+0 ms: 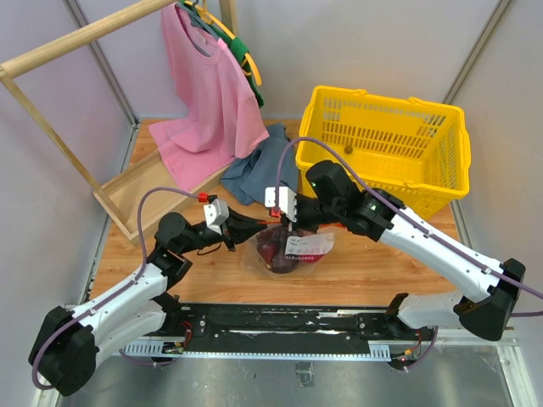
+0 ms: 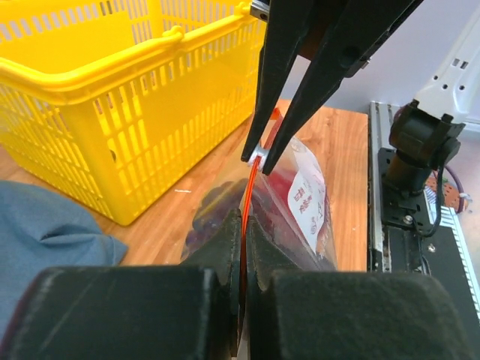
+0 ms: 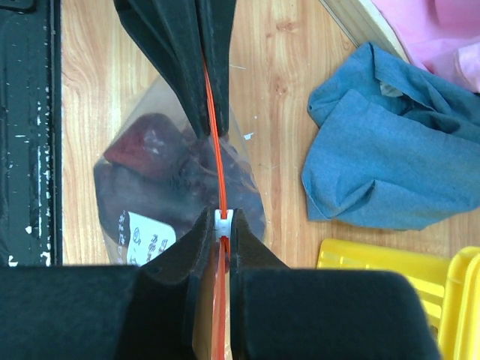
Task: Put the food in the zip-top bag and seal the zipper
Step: Zip the zipper food storage bag at the center of the board, then place the zipper food storage bag at the center of the board.
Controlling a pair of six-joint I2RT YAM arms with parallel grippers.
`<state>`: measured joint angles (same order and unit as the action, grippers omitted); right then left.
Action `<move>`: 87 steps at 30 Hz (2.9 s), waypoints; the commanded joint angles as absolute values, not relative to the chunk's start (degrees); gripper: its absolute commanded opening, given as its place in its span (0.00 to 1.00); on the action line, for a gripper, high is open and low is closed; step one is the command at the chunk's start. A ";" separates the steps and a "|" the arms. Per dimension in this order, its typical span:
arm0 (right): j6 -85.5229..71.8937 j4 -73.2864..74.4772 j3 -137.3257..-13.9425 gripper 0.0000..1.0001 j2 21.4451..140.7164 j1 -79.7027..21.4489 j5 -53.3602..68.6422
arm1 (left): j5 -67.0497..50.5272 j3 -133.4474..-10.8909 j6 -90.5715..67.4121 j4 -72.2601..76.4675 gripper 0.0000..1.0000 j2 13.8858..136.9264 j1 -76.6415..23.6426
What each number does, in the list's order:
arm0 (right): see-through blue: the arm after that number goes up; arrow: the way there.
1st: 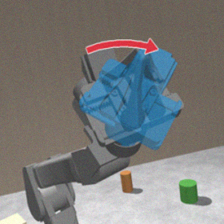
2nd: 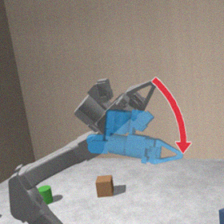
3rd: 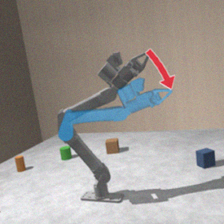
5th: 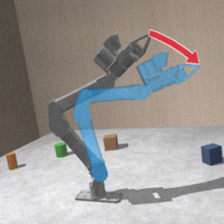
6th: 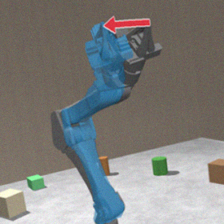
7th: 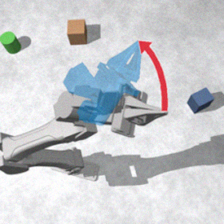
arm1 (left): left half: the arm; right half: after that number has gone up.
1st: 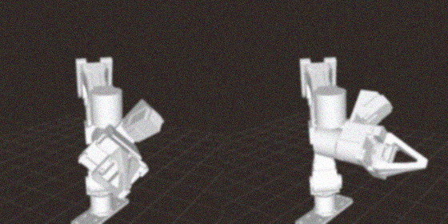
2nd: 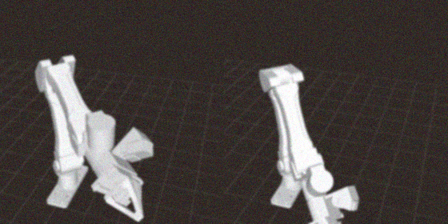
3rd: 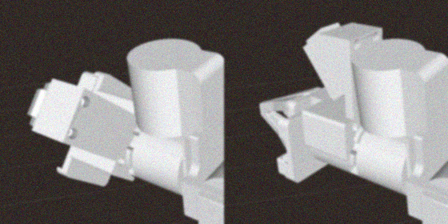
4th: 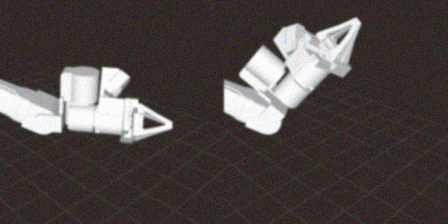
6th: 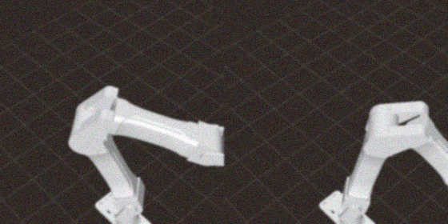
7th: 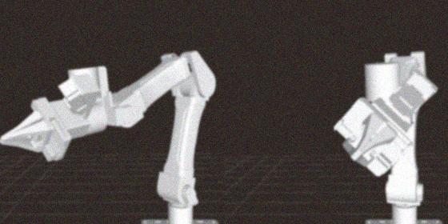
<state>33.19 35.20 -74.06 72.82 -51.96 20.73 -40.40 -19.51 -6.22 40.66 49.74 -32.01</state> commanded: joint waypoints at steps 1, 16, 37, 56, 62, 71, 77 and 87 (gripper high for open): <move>31.96 36.13 -72.04 0.01 69.43 -50.94 12.99 | -33.89 -21.39 -4.33 34.67 0.00 45.28 -31.99; 24.72 37.91 -64.92 0.01 61.02 -46.37 2.57 | -10.71 -21.43 -5.14 23.31 0.00 38.05 -31.99; 17.54 29.65 -61.82 0.01 58.58 -39.80 2.55 | -9.58 -25.64 -7.78 20.49 0.00 41.45 -31.99; 11.32 13.07 -54.15 0.08 66.83 -39.80 -2.99 | -3.12 -21.63 -21.67 25.95 0.10 54.06 -31.99; 9.12 12.59 -54.40 0.36 64.50 -39.75 -5.62 | 0.32 -19.06 -25.66 25.17 0.26 50.98 -31.99; 6.85 15.97 -52.33 0.77 47.62 -39.81 -16.58 | 4.51 -23.77 -26.11 11.89 0.57 40.36 -31.99; 8.62 17.96 -50.07 0.98 35.37 -39.77 -24.60 | 7.76 -27.30 -26.52 0.72 0.78 30.76 -31.99; 11.38 15.37 -43.95 0.98 22.86 -39.75 -38.56 | 17.38 -37.45 -21.51 -15.17 0.99 18.90 -31.99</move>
<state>10.04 16.91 -47.24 25.98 -40.73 -31.57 12.21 -34.00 -24.40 -8.34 21.85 -32.10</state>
